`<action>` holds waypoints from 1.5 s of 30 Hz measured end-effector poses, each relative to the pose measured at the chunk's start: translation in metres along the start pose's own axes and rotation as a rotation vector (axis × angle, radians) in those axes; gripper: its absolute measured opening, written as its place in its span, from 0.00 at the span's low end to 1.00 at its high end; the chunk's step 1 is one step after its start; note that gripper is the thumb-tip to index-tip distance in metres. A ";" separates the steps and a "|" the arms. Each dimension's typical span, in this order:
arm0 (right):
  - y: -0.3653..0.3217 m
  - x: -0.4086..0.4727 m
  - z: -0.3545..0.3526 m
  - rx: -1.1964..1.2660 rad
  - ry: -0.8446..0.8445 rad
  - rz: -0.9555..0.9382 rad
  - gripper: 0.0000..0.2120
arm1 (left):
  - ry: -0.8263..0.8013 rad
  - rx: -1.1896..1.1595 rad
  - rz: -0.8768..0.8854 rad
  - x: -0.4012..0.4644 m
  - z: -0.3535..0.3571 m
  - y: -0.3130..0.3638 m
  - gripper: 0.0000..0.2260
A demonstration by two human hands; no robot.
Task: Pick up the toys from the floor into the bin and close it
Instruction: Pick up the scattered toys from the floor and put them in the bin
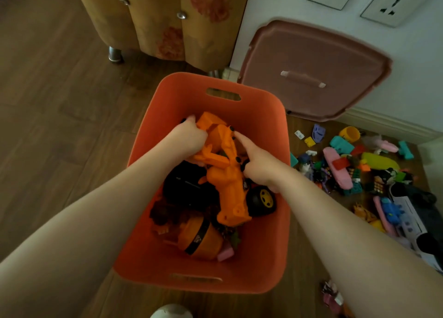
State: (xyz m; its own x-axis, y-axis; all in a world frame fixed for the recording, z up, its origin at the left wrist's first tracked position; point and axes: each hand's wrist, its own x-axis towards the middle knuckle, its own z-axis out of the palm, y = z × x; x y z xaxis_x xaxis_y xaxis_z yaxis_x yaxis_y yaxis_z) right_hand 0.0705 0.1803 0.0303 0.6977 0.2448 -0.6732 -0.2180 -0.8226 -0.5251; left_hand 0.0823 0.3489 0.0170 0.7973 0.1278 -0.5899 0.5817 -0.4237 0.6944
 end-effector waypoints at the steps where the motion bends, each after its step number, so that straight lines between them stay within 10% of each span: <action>1: 0.000 0.003 0.002 0.159 -0.034 0.012 0.41 | -0.027 -0.074 -0.022 -0.007 -0.006 0.003 0.26; 4: 0.000 0.008 0.016 0.464 -0.031 0.033 0.27 | -0.153 -0.243 -0.033 -0.027 -0.017 0.019 0.21; 9: 0.013 0.015 0.030 0.501 0.566 0.067 0.18 | -0.175 -0.144 0.018 -0.016 0.003 0.024 0.19; 15: 0.007 0.018 0.038 0.574 0.425 -0.107 0.23 | -0.105 0.351 0.326 0.017 0.020 0.025 0.20; 21: 0.008 0.049 0.032 0.828 0.423 0.263 0.29 | 0.466 0.443 0.824 0.017 0.020 0.003 0.13; 26: 0.004 0.059 0.017 1.038 0.325 0.428 0.21 | 0.032 0.776 0.525 0.034 0.034 -0.014 0.29; 30: -0.006 0.060 0.013 1.188 0.363 0.487 0.21 | -0.015 0.836 0.313 0.049 0.044 -0.025 0.34; 32: -0.007 0.057 0.013 1.063 0.466 0.394 0.19 | -0.032 0.818 0.213 0.060 0.042 -0.024 0.33; 36: 0.002 0.033 0.036 0.049 0.482 -0.120 0.30 | -0.016 0.740 0.234 0.064 0.047 -0.027 0.26; 45: 0.017 0.032 0.068 -0.414 0.406 0.002 0.31 | 0.081 0.484 0.302 0.043 0.052 -0.046 0.23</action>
State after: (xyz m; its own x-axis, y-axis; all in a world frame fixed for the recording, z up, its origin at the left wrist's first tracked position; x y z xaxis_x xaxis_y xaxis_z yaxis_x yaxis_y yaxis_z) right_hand 0.0429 0.2090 -0.0355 0.9211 0.0940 -0.3778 0.0086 -0.9751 -0.2217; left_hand 0.0810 0.3269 -0.0616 0.9375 -0.0027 -0.3481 0.2012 -0.8117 0.5483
